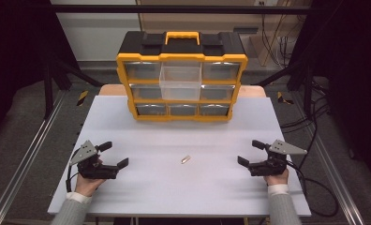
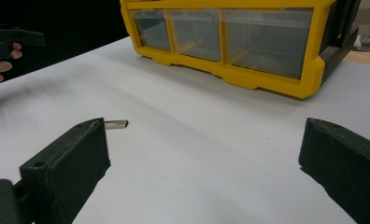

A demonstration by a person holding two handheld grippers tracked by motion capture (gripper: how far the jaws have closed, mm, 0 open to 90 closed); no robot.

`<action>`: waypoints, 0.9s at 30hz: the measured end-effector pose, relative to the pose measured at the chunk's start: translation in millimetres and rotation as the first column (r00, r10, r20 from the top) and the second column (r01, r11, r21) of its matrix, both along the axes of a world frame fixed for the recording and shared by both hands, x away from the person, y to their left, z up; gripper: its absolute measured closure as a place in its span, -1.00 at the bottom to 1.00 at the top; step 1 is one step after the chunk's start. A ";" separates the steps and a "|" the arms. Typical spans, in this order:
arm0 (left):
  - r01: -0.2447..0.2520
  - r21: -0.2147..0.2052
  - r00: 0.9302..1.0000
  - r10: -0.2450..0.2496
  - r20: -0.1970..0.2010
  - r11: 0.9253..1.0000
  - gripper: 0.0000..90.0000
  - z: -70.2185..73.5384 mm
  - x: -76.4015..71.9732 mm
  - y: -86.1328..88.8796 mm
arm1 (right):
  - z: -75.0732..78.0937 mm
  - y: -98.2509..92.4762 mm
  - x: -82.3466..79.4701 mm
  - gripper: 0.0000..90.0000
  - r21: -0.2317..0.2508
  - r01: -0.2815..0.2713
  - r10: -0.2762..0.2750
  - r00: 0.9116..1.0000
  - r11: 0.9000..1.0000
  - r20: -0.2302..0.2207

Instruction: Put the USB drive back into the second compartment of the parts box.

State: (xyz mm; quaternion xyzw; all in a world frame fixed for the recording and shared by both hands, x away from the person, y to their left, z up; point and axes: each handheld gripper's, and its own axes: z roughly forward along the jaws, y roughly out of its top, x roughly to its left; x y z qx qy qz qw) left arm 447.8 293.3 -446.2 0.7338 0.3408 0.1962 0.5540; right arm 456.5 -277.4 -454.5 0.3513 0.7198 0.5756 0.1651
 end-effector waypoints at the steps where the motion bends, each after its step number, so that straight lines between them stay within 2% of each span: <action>1: 0.000 0.000 1.000 0.000 0.000 1.000 -1.00 0.0 0.0 0.0 | 0.0 0.0 0.0 -0.95 0.000 0.000 0.000 1.000 1.000 0.000; 27: 0.000 0.015 1.000 0.001 -0.017 1.000 -1.00 6.3 0.1 -17.4 | 0.0 0.2 0.7 -0.95 -0.027 -0.024 0.023 1.000 0.999 -0.014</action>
